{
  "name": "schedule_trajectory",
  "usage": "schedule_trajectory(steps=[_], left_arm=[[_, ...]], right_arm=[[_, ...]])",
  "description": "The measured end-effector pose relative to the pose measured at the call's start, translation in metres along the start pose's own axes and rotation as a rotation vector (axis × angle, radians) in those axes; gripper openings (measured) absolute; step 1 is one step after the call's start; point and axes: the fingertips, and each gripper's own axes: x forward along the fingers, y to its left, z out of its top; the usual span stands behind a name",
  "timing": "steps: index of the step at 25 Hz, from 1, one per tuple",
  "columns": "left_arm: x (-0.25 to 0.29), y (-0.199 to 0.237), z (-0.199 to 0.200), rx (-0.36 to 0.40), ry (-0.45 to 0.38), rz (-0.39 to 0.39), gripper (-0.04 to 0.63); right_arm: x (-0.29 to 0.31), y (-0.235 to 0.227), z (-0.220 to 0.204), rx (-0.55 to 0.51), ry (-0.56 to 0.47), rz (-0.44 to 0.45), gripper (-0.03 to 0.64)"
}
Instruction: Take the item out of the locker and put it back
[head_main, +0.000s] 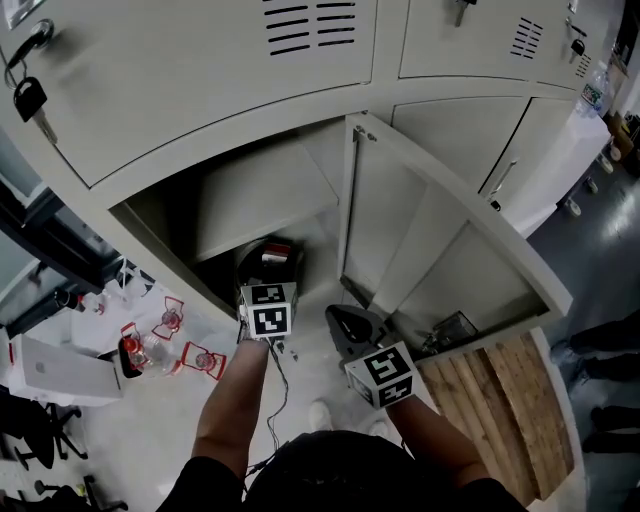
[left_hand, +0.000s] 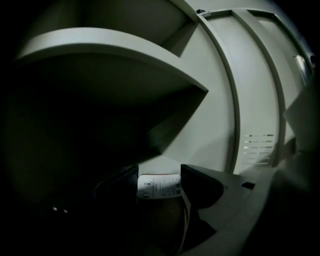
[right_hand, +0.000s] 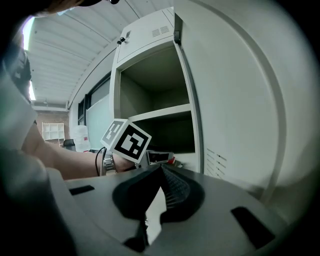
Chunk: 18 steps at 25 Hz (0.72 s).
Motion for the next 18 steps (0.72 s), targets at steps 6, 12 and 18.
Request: schedule_trajectory(steps=[6, 12, 18], left_arm=[[0.015, 0.001, -0.008, 0.015, 0.028, 0.000, 0.264], [0.021, 0.007, -0.009, 0.036, 0.043, 0.010, 0.264], [0.024, 0.007, -0.016, 0.016, 0.056, 0.004, 0.265]], right_arm=[[0.003, -0.005, -0.005, 0.009, 0.012, -0.010, 0.000], [0.007, -0.007, -0.008, 0.016, 0.019, -0.013, 0.000], [0.008, -0.005, -0.009, 0.017, 0.023, -0.010, 0.000]])
